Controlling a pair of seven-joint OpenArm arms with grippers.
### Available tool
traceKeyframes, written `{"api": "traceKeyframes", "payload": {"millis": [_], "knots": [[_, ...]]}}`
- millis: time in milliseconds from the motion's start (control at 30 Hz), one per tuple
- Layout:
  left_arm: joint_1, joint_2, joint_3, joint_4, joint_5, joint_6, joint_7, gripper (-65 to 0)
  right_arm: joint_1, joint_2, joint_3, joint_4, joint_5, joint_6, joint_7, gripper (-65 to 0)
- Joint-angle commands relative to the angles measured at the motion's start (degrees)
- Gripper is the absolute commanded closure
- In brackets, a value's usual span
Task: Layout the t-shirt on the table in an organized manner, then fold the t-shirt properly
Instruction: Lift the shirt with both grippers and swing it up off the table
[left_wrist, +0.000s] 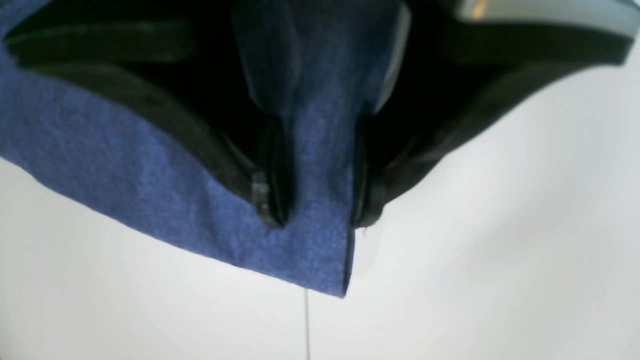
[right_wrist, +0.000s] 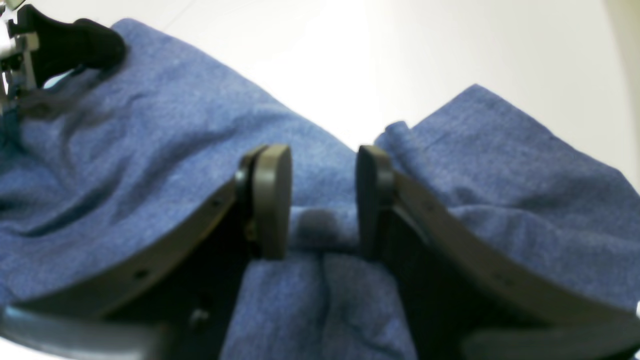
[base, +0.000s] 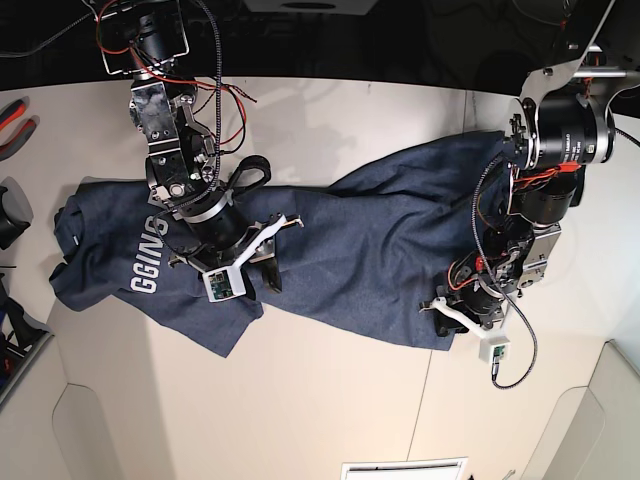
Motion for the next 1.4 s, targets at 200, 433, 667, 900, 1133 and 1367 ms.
{"api": "traceKeyframes", "payload": {"millis": [200, 433, 667, 900, 1133, 1367], "knots": [[-1.9, 0.0, 0.0, 0.7, -2.8, -0.8, -3.0, -6.6, 1.1, -0.2, 0.1, 1.1, 0.2, 0.4, 1.7, -21.4], [-1.9, -0.4, 0.0, 1.5, -4.1, -6.0, -4.9, 0.0, 1.1, -0.2, 0.1, 1.1, 0.2, 0.4, 1.7, -21.4], [-1.8, -1.5, 0.0, 7.8, -12.6, -20.0, -1.1, 0.0, 1.1, -0.2, 0.1, 1.1, 0.2, 0.4, 1.7, -21.4], [-1.4, -3.4, 0.0, 15.2, -22.5, -20.0, 15.7, 0.0, 1.1, -0.2, 2.8, 5.1, 0.3, 0.4, 2.6, -21.4], [1.4, -6.9, 0.0, 24.5, -42.4, -20.0, 35.4, 0.0, 1.4, -0.1, 7.7, 15.1, 0.3, 0.2, 1.0, -21.4], [5.4, -10.0, 0.0, 39.3, -68.8, -20.0, 62.5, 0.0, 2.2, 0.2, 14.4, 16.2, 0.0, -1.0, -0.7, -21.4]]}}
